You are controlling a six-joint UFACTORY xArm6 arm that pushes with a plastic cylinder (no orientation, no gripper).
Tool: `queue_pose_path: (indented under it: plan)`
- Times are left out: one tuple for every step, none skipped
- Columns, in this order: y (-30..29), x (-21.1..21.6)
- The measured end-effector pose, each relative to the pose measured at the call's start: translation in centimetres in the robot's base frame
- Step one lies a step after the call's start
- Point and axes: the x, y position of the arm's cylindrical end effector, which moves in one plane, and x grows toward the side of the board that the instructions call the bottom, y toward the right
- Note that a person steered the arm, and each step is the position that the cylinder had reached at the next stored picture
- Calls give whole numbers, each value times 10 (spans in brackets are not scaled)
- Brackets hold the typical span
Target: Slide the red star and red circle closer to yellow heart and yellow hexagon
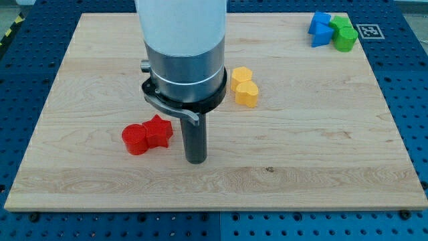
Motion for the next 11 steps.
queue_pose_path:
  plan:
    - [-8,0]
    - [-60,6]
    - [-105,16]
    - [-128,-4]
    - [-93,-40]
    - [-46,-43]
    - [-44,-43]
    - [-34,-58]
    - [-32,-65]
    - [-31,-15]
    - [-31,-21]
